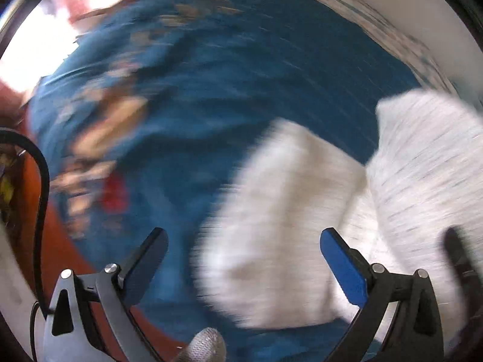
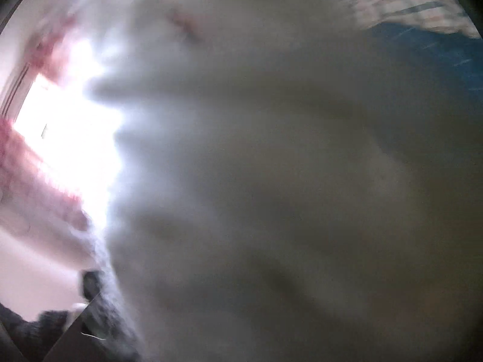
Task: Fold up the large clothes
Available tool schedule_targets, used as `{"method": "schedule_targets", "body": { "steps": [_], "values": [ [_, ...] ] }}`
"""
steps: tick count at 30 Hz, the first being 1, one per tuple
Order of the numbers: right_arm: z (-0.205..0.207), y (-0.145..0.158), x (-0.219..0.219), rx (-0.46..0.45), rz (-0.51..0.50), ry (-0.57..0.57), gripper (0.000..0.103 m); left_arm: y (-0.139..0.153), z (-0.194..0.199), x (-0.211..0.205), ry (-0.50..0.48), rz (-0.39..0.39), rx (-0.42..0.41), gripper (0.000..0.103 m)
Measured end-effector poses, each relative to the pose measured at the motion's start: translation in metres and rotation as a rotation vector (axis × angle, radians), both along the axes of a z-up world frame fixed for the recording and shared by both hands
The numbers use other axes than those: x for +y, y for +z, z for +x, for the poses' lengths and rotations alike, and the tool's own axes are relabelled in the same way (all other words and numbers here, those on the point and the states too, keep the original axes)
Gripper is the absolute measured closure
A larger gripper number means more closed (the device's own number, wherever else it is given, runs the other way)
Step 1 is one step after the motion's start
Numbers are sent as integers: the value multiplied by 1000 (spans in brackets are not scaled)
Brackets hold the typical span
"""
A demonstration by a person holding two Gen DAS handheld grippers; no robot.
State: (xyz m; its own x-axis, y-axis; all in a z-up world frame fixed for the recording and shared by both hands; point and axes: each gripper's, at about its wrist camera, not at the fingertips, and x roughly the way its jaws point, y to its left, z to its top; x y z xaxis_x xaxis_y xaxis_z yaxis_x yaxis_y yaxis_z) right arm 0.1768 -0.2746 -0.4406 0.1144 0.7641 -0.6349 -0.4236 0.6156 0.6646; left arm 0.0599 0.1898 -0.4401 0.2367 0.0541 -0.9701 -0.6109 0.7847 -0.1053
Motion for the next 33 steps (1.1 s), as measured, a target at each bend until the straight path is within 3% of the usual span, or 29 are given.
{"method": "schedule_targets", "body": {
  "steps": [5, 7, 9, 12, 16, 19, 23, 25, 27, 33],
  "values": [
    [-54, -85, 110, 198, -155, 186, 73, 14, -67, 49, 187, 66, 13, 0],
    [-69, -96, 135, 195, -254, 231, 72, 20, -86, 70, 252, 69, 11, 0],
    [-70, -81, 146, 168, -276, 254, 67, 30, -101, 81, 285, 68, -4, 0],
    [-63, -42, 148, 213, -191, 280, 44, 61, -106, 84, 280, 91, -54, 0],
    [-58, 10, 124, 232, -135, 313, 38, 93, -91, 88, 246, 86, -132, 0],
    [-52, 31, 81, 265, -126, 245, 38, 98, -77, 74, 199, 70, -150, 0],
    [-13, 28, 16, 244, -248, 85, 38, 72, -48, 32, 86, 96, -87, 0],
    [1, 10, -11, 262, -355, 35, 38, 46, -31, 8, 34, 119, -42, 0],
    [13, -11, -31, 307, -380, -3, 38, 17, -12, -10, -7, 127, -8, 0],
    [23, -59, -24, 382, -421, 68, 48, -83, 62, -33, -136, 240, 147, 0]
  ]
}}
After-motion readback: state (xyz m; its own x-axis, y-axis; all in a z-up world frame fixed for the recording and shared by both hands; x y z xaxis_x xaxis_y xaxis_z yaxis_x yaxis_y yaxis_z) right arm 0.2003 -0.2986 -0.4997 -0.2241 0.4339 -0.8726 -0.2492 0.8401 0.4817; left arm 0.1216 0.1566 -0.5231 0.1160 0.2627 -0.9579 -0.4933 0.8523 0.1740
